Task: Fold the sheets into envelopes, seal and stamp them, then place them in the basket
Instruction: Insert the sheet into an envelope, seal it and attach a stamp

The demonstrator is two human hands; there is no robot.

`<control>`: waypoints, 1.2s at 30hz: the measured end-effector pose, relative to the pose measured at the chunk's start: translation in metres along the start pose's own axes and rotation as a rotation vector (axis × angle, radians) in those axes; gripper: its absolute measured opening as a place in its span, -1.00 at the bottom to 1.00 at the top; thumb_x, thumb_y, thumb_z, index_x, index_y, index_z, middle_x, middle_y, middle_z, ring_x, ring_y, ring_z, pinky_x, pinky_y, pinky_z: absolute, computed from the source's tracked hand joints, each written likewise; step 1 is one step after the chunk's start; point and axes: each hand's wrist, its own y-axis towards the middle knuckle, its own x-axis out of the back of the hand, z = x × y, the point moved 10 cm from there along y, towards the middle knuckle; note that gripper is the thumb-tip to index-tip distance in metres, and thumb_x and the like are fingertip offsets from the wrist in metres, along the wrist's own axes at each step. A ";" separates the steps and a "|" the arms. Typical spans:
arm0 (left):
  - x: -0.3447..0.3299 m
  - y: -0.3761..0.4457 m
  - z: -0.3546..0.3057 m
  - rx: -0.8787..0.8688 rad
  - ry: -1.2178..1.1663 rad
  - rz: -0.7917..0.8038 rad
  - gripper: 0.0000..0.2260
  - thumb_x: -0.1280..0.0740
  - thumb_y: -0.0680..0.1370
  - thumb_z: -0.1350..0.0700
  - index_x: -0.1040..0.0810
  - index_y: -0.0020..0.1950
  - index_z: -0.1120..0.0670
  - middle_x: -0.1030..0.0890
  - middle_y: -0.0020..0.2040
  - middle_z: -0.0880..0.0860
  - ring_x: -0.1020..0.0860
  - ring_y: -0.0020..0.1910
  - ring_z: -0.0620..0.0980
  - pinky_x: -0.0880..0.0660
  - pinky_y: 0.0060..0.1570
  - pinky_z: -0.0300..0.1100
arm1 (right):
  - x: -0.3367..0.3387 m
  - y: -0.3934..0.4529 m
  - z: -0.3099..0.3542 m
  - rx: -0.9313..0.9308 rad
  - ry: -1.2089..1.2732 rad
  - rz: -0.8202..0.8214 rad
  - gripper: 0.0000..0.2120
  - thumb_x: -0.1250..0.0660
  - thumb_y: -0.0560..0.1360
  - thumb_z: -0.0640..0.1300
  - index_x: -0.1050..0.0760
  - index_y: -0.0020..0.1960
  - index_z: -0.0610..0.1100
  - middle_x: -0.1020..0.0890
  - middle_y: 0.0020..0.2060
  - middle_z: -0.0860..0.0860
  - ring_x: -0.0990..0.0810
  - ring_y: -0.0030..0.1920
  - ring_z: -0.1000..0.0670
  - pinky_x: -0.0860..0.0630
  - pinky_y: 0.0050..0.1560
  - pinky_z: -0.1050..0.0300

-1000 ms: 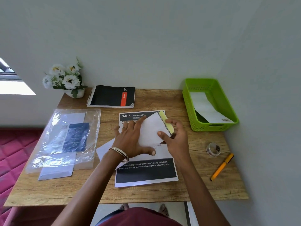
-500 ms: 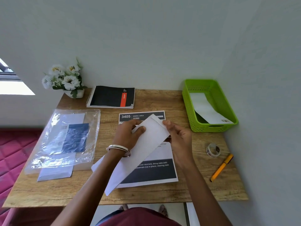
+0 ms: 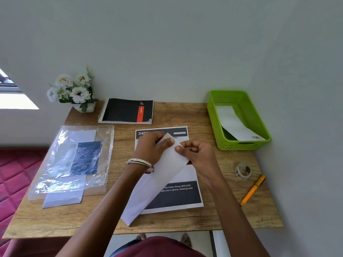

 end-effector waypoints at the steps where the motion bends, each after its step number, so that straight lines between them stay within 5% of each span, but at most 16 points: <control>1: 0.000 0.000 -0.003 -0.010 -0.003 -0.002 -0.83 -0.34 0.51 0.02 -0.60 -0.22 0.07 -0.59 -0.32 -0.04 -0.54 -0.34 -0.11 -0.38 -0.42 -0.35 | -0.004 -0.001 0.004 0.016 -0.016 0.016 -0.83 -0.48 0.41 -0.19 -0.61 -0.15 -0.31 -0.67 -0.22 -0.28 -0.60 -0.26 -0.07 -0.50 -0.25 0.10; 5: 0.005 0.002 -0.008 -0.020 -0.086 -0.023 -0.79 -0.35 0.50 0.03 -0.61 -0.31 0.06 -0.58 -0.38 -0.02 -0.50 -0.38 -0.06 -0.39 -0.36 -0.19 | -0.009 -0.001 0.012 0.030 -0.047 0.055 -0.80 -0.44 0.46 -0.14 -0.64 -0.15 -0.31 -0.67 -0.24 -0.27 -0.57 -0.27 -0.05 -0.46 -0.26 0.14; 14: 0.016 0.002 0.001 0.052 -0.190 -0.084 -0.79 -0.31 0.53 0.07 -0.62 -0.26 0.09 -0.59 -0.31 0.00 -0.53 -0.32 -0.03 -0.41 -0.33 -0.23 | -0.017 -0.008 0.004 -0.045 0.060 0.198 -0.86 -0.31 0.50 -0.36 -0.62 0.00 -0.26 -0.70 -0.24 -0.12 -0.66 -0.26 -0.03 -0.63 -0.26 0.12; 18: 0.026 0.004 -0.006 -0.014 -0.130 -0.177 -0.69 -0.25 0.57 0.06 -0.47 -0.35 0.16 -0.47 -0.41 0.07 -0.41 -0.42 -0.03 -0.33 -0.38 -0.20 | -0.021 -0.008 0.010 -0.041 0.199 0.174 -0.82 -0.36 0.47 -0.24 -0.58 0.05 -0.28 -0.69 -0.24 -0.13 -0.66 -0.29 -0.03 -0.62 -0.32 0.11; 22: 0.050 0.009 -0.016 -0.037 -0.204 -0.312 -0.64 -0.21 0.59 0.08 -0.34 -0.42 0.06 -0.31 -0.48 -0.05 -0.26 -0.51 -0.16 -0.18 -0.49 -0.36 | -0.042 -0.018 0.015 -0.058 0.251 0.313 -0.66 -0.40 0.38 -0.15 -0.53 0.14 -0.20 -0.70 -0.17 -0.07 -0.67 -0.19 -0.07 -0.64 -0.17 -0.01; 27: 0.070 0.012 0.008 0.215 -0.721 -0.525 -0.71 -0.22 0.59 0.08 -0.48 -0.29 0.17 -0.38 -0.36 0.00 -0.32 -0.41 -0.15 -0.32 -0.40 -0.35 | -0.064 -0.033 -0.001 -0.078 -0.177 0.423 -0.68 -0.48 0.41 -0.16 -0.54 0.14 -0.04 -0.69 -0.01 -0.02 -0.66 0.02 -0.06 -0.60 0.07 -0.05; 31: 0.066 0.014 0.033 0.411 -0.981 -0.548 -0.75 -0.30 0.54 0.04 -0.51 -0.33 0.06 -0.46 -0.35 -0.03 -0.41 -0.35 -0.08 -0.35 -0.29 -0.21 | -0.038 -0.022 0.017 0.082 -0.393 0.167 -0.81 -0.38 0.51 -0.13 -0.58 0.11 -0.12 -0.69 -0.11 0.00 -0.65 -0.15 -0.02 -0.59 -0.17 0.05; 34: 0.052 0.010 0.048 0.528 -0.953 -0.397 -0.83 -0.33 0.51 -0.02 -0.58 -0.17 0.06 -0.58 -0.24 0.02 -0.49 -0.34 -0.07 -0.43 -0.33 -0.20 | -0.016 -0.019 0.048 0.389 -0.939 -0.051 -0.77 -0.28 0.55 -0.16 -0.57 0.19 -0.13 -0.68 -0.15 -0.08 -0.60 -0.22 -0.08 -0.38 -0.32 0.16; 36: 0.039 0.003 0.055 0.598 -1.005 -0.295 -0.79 -0.34 0.51 -0.04 -0.58 -0.11 0.11 -0.58 -0.24 0.04 -0.50 -0.36 -0.07 -0.48 -0.37 -0.19 | -0.005 -0.019 0.056 0.502 -1.150 -0.173 -0.70 -0.32 0.49 -0.23 -0.57 0.21 -0.09 -0.69 -0.08 -0.07 -0.62 -0.15 -0.14 -0.45 -0.26 0.12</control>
